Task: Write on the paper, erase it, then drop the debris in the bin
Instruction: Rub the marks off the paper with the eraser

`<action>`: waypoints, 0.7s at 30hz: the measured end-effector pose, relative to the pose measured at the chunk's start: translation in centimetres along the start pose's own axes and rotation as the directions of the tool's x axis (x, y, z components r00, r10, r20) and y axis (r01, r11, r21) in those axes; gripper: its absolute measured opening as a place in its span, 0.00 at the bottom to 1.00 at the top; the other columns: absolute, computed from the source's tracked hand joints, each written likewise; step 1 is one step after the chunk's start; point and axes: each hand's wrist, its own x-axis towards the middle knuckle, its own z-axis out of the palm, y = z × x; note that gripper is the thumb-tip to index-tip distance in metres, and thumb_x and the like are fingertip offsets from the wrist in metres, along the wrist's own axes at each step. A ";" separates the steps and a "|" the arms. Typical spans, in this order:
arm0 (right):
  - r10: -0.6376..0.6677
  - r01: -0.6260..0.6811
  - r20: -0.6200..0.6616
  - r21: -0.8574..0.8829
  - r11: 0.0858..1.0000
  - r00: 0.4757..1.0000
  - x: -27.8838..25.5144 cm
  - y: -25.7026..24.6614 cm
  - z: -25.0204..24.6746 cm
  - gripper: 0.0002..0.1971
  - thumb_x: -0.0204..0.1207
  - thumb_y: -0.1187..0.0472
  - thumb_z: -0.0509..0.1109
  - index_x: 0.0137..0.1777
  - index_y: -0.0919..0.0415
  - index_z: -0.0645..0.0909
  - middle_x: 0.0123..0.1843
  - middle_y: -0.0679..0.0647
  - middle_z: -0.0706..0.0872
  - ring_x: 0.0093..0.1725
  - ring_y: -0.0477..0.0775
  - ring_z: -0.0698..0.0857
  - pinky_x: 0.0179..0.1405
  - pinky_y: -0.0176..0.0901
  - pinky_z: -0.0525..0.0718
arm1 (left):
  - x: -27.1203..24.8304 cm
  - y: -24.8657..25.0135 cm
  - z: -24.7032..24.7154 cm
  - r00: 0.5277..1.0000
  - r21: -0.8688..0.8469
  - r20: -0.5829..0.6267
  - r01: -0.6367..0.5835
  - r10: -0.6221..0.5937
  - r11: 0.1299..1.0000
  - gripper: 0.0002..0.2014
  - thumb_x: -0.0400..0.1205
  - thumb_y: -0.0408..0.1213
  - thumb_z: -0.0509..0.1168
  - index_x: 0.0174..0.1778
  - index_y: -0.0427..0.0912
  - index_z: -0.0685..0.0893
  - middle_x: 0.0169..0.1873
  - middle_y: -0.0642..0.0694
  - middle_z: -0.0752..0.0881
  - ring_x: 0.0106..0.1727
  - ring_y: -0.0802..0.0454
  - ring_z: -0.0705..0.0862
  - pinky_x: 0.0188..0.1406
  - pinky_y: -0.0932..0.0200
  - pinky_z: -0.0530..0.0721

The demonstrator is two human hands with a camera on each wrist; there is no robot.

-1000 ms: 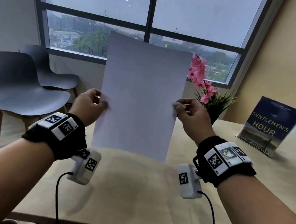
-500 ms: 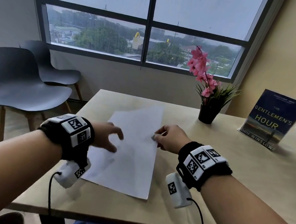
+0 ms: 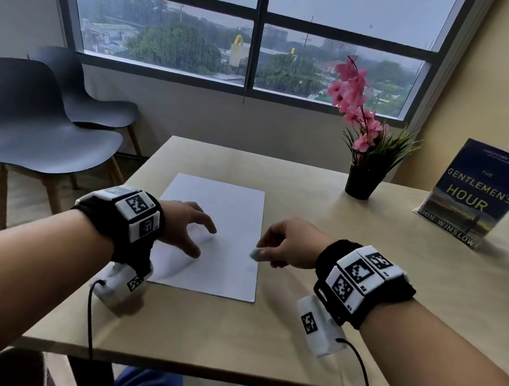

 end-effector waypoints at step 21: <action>-0.016 0.056 0.104 -0.401 0.914 0.994 3.6 -2.7 1.0 0.10 0.74 0.51 0.75 0.52 0.54 0.85 0.42 0.53 0.91 0.31 0.42 0.80 0.29 0.34 0.74 | -0.3 1.0 0.6 0.987 0.092 0.160 0.010 -0.024 0.996 0.49 0.67 0.67 0.71 0.79 0.73 0.49 0.84 0.55 0.45 0.85 0.47 0.47 0.82 0.41 0.55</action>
